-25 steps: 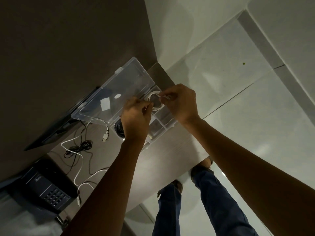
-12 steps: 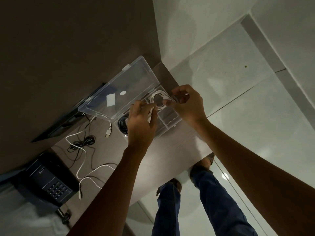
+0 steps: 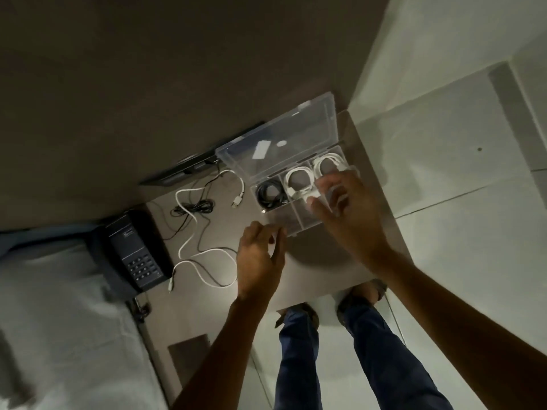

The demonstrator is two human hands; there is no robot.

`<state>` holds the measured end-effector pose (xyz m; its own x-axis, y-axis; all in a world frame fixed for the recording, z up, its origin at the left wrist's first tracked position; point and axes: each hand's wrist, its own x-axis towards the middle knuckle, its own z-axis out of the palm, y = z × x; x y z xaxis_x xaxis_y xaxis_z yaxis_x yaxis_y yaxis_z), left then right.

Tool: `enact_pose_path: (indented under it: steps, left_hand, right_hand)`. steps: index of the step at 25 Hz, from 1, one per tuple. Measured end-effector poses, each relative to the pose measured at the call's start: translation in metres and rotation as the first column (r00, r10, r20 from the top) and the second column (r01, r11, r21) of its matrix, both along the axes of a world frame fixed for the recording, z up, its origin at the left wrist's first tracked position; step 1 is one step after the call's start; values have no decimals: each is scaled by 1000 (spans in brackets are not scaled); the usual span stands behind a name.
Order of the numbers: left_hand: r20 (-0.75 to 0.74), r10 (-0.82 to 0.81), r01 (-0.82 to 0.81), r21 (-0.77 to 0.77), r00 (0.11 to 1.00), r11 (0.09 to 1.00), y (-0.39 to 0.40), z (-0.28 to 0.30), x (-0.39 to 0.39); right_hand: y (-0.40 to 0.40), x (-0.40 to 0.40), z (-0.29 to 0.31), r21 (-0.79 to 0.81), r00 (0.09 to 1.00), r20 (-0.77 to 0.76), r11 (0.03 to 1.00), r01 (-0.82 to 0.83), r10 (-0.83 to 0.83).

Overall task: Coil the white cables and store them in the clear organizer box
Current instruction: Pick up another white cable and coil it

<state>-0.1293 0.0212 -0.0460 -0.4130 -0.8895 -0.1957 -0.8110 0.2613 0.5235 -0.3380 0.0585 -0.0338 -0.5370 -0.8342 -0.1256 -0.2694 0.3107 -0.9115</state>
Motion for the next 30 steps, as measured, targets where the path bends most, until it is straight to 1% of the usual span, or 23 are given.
enact_pose_path:
  steps: [2,3,5,7,9,11,12,14,16,17,18,19,21,22,23,24,25,26,28,29,30]
  left_hand:
    - [63,188,-192,61,980,980,15,9,41]
    - [72,265,-270,72,962,960,20,12,59]
    - [68,346,-351,91,936,932,26,14,89]
    - [62,376,-381,155,925,911,32,13,113]
    - [38,377,-373,258,926,891,38,9,130]
    - [-13,382,-356,331,924,874,46,8,143]
    - [-37,391,-354,352,920,866,51,10,147]
    - [-78,396,-338,390,915,857,58,17,151]
    - [-110,386,-311,413,916,856,60,27,156]
    - [-121,387,-310,407,914,859,58,34,158]
    - [-139,401,-324,386,906,864,53,45,159]
    - [-158,415,-340,356,896,870,45,59,161]
    - [-185,410,-350,288,893,892,23,87,160]
    - [-185,370,-323,239,911,916,12,103,158]
    - [-188,313,-275,204,931,940,0,124,153]
    - [-209,257,-217,194,944,957,-10,148,148]
    - [-252,198,-149,199,947,969,-17,173,143]
    - [-321,153,-76,240,935,968,-21,199,139]
    - [-440,146,36,380,886,924,-25,261,135]
    - [-491,162,76,429,856,900,-25,292,135]
    - [-535,160,108,435,830,894,-24,321,135]
  right_hand:
    - [1,32,4,21,976,-16,976,-217,218]
    - [1,48,3,51,938,-35,938,-344,346]
    - [-10,77,-10,163,826,-166,841,-515,538]
    - [-41,108,-28,282,674,-311,742,-608,670]
    - [-81,134,-46,398,582,-349,679,-617,734]
    - [-111,152,-57,509,436,-506,666,-546,744]
    - [-124,156,-58,572,345,-541,636,-518,767]
    - [-138,157,-59,651,266,-539,596,-471,799]
    - [-141,161,-49,670,236,-511,555,-493,826]
    - [-141,163,-38,652,250,-467,521,-551,848]
    - [-137,166,-20,586,318,-380,492,-644,868]
    - [-129,170,4,481,398,-268,480,-734,877]
    - [-111,177,65,258,490,-156,514,-818,858]
    - [-98,177,95,153,521,-116,533,-832,846]
    - [-88,175,127,65,572,-50,575,-816,818]
    - [-78,169,161,3,622,22,622,-783,783]
    - [-68,161,193,-51,667,61,670,-741,743]
    - [-59,150,228,-75,720,73,724,-686,690]
    - [-42,120,291,-27,804,89,809,-588,588]
    - [-33,108,320,21,818,99,820,-571,567]
    - [-26,100,344,85,805,105,801,-592,584]
